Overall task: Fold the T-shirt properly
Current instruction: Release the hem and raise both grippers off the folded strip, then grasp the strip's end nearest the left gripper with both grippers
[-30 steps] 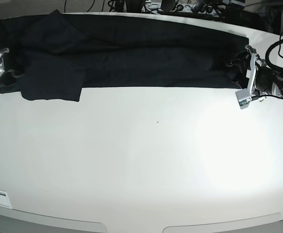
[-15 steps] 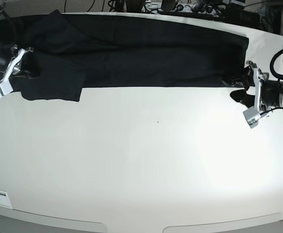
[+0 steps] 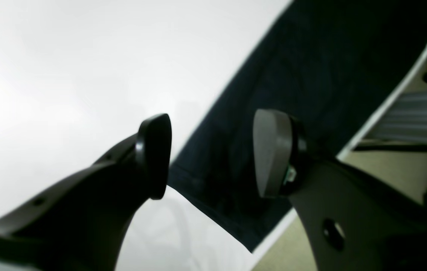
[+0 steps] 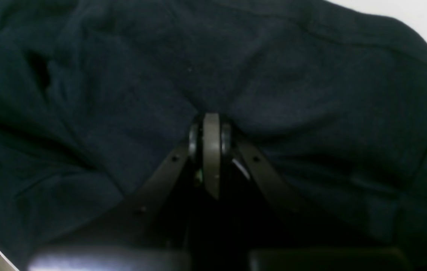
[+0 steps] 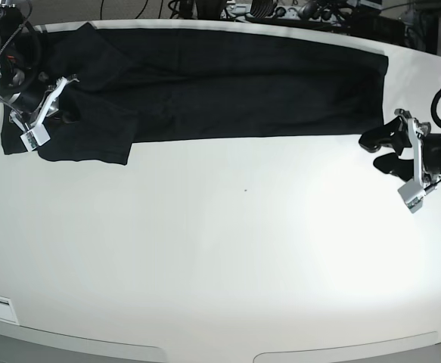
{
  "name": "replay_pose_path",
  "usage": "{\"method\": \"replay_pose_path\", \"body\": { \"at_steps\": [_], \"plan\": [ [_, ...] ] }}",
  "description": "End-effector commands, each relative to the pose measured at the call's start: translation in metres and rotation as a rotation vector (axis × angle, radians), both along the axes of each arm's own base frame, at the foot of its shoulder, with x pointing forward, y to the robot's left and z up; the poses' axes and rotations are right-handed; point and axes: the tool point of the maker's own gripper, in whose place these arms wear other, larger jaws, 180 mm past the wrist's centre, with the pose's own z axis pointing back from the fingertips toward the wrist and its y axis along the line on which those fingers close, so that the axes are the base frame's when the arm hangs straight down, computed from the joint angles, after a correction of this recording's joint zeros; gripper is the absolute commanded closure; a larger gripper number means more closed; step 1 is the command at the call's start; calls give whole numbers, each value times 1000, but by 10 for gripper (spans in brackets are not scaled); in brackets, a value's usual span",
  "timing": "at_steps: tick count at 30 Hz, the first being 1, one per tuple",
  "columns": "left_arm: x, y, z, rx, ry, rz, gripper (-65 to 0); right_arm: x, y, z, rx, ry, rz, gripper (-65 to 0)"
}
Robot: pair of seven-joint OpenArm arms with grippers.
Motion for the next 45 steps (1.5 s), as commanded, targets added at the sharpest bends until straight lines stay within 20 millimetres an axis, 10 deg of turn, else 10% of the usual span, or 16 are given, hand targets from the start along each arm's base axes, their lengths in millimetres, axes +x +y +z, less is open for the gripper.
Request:
{"method": "replay_pose_path", "body": {
  "at_steps": [1,12,22,26,29,45],
  "plan": [
    [0,0,9,-11,-6,-6,-364,-4,-14,-3,-73,25,7,0],
    [-30,6,-25,32,117,18,-364,22,-82,0,-299,-58,-370,0],
    [-22,24,-40,51,75,221,-364,42,-83,17,-294,-96,-412,-8],
    [-25,40,-35,-50,23,409,-364,48,-78,25,-293,-123,-393,-253],
    [-34,51,-40,-104,5,540,-365,50,-76,29,-293,-137,-389,-287],
    [-82,0,-101,-256,159,676,-365,50,-71,35,-299,-141,-361,-287]
  ]
}}
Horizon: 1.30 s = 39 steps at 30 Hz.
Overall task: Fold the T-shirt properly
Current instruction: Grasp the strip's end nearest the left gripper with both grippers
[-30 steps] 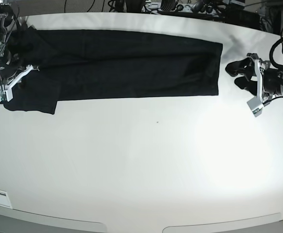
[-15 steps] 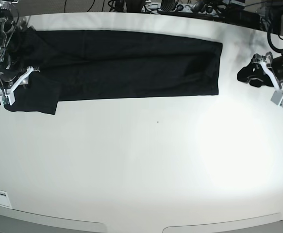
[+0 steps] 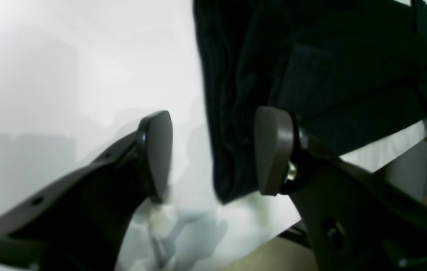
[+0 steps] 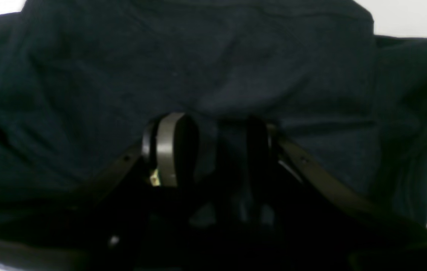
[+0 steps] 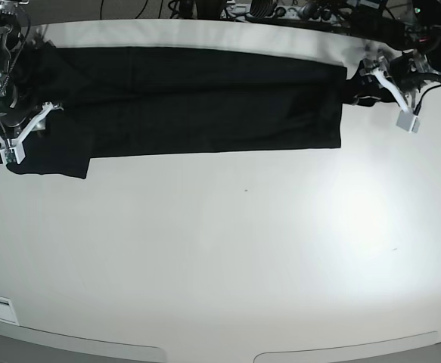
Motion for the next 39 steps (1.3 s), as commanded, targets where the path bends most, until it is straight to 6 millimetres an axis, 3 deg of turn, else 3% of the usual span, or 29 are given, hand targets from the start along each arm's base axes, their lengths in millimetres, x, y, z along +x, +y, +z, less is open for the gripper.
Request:
{"method": "replay_pose_path", "body": {
  "at_steps": [1,5,11,15,17,19,20,24,28,31,34,39],
  "plan": [
    [-4,0,-3,27,23,-20,-365,9,-3,13,-19,-43,20,-287],
    [-5,-25,-11,-25,28,-40,-365,9,-3,13,-19,-43,21,-287],
    [9,-59,-19,-51,6,-70,-364,9,-2,13,-19,-42,26,-287],
    [17,-68,-18,-52,-12,-86,-342,9,-1,15,-22,-40,36,-287],
    [20,-65,-19,-40,-8,-66,-242,9,0,15,-24,-39,38,-287],
    [23,-60,-21,-23,-5,-31,-61,10,0,16,-25,-39,39,-287],
    [23,-58,-21,-15,-5,-22,0,11,0,16,-25,-39,45,-287],
    [32,-51,-16,-5,-44,-1,0,19,9,30,-35,-81,93,-287],
    [50,-28,1,29,-109,32,0,36,23,73,-79,-209,168,-285],
    [61,-6,15,63,-149,55,0,36,22,99,-128,-271,199,-203],
    [68,12,31,84,-187,62,0,28,21,97,-94,-264,196,0],
    [71,9,46,43,-230,13,0,17,39,69,54,-279,233,0]
  ]
}}
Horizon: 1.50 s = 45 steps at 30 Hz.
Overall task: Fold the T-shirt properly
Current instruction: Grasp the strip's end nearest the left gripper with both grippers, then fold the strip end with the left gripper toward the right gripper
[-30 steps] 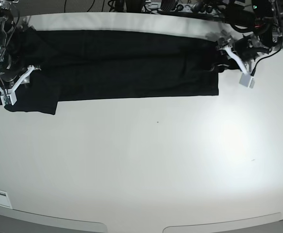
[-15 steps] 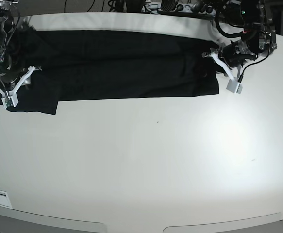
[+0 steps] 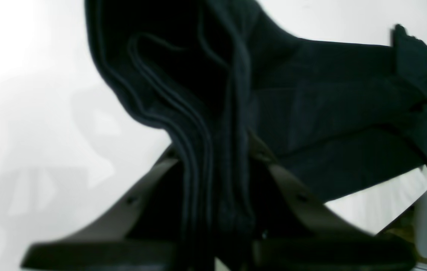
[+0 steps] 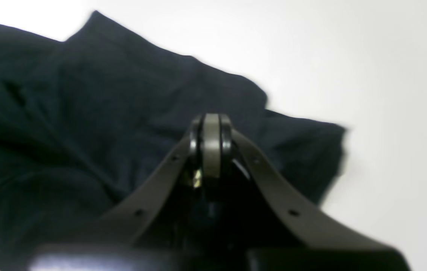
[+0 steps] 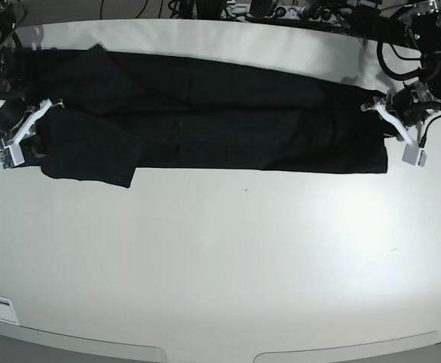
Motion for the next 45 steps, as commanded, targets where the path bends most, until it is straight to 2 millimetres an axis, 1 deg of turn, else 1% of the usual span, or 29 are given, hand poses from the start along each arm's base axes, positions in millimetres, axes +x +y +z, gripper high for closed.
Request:
{"method": "replay_pose_path", "body": {
  "at_steps": [1,4,6,8,9,12,15,16,18,20,22,24,28,31,34,37,39,41,44,45],
  "plan": [
    [5,-1,12,-13,-39,-16,0,3,-6,1,-2,-16,-9,0],
    [5,-5,15,-33,-48,-31,0,-9,-16,-38,36,83,-50,0],
    [6,-10,19,-54,-65,-48,0,-21,-24,-62,65,154,-82,0],
    [7,-18,27,-94,-94,-87,0,-30,-30,-78,80,205,-110,0],
    [8,-23,32,-116,-112,-109,0,-32,-32,-82,84,215,-116,0],
    [10,-38,51,-191,-169,-187,0,-35,-32,-82,79,228,-116,0],
    [4,-55,67,-282,-213,-274,0,-37,-31,-82,66,252,-109,0],
    [1,-57,65,-273,-202,-293,0,-38,-30,-81,66,254,-106,0],
    [1,-64,65,-289,-211,-298,0,-37,-28,-79,69,252,-101,0],
    [2,-76,66,-331,-231,-296,0,-35,-24,-76,81,244,-93,0],
    [1,-95,65,-387,-245,-310,0,-34,-23,-74,76,240,-85,0],
    [-2,-119,63,-445,-260,-344,0,-35,-23,-74,74,248,-85,0],
    [-2,-167,68,-557,-285,-400,0,-38,-24,-76,69,266,-83,0],
    [4,-191,67,-564,-306,-415,0,-40,-23,-77,66,274,-79,0],
    [11,-212,62,-537,-311,-417,0,-41,-24,-78,64,281,-79,0],
    [7,-232,56,-530,-290,-445,0,-40,-24,-78,64,280,-78,0],
    [4,-241,50,-510,-272,-466,0,-40,-24,-77,64,280,-78,0],
    [4,-244,46,-489,-267,-474,0,-40,-24,-77,63,280,-78,0],
    [5,-248,46,-493,-262,-468,0,-40,-25,-77,61,281,-78,0],
    [4,-250,46,-501,-254,-464,-51,-40,-25,-77,60,281,-77,-39]
  ]
}}
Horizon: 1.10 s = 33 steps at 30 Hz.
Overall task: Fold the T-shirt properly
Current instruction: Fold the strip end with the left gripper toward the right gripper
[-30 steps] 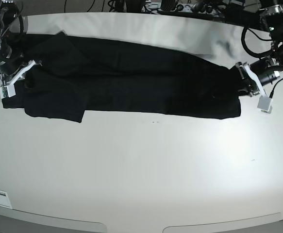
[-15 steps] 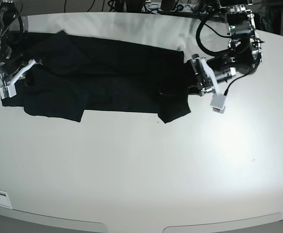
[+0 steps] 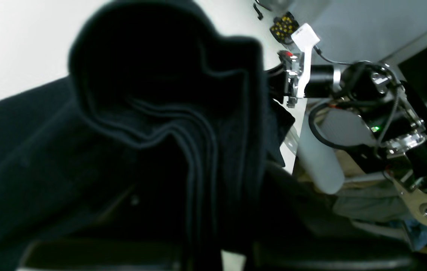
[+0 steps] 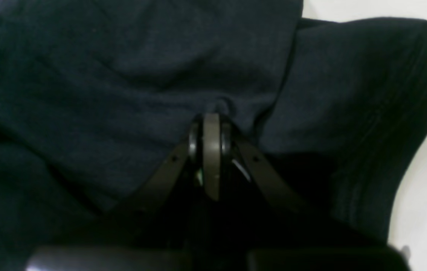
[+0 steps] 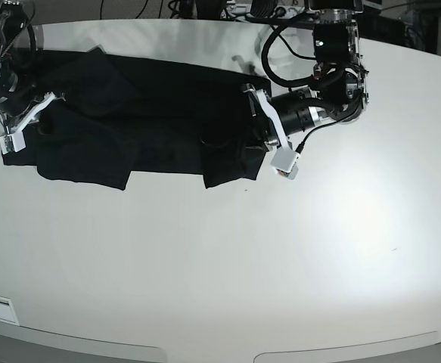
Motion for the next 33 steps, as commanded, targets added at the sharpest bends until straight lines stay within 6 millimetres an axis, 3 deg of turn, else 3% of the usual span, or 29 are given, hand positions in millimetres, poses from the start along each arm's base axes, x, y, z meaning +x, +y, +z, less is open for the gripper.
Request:
{"method": "replay_pose_path", "body": {
  "at_steps": [1,3,5,9,15,17,18,20,25,30,33],
  "plan": [
    [5,-6,16,-56,-30,6,-136,-5,-6,0,-31,34,14,-100],
    [4,-10,16,-68,-9,8,-312,-4,-5,3,-15,31,18,-217],
    [3,-13,16,-80,14,5,-413,-2,-5,5,-9,23,28,-286],
    [-5,-21,13,-87,36,-18,-418,-2,-6,6,-14,23,32,-291],
    [-4,-17,12,-80,35,-6,-417,-1,-6,6,-14,22,29,-291],
    [3,-8,13,-69,5,26,-350,-1,-6,7,-15,19,31,-291],
    [8,-2,14,-71,-4,52,-258,0,-5,9,-16,15,34,-291],
    [14,8,15,-67,-12,90,0,2,-3,13,-21,2,41,-291],
    [17,8,-6,56,1,112,0,11,4,29,-41,-48,73,-291],
    [11,-11,-32,174,0,63,0,23,17,57,-72,-135,120,-291],
    [11,-7,-51,230,15,70,0,30,22,76,-91,-196,126,-291]
  ]
}}
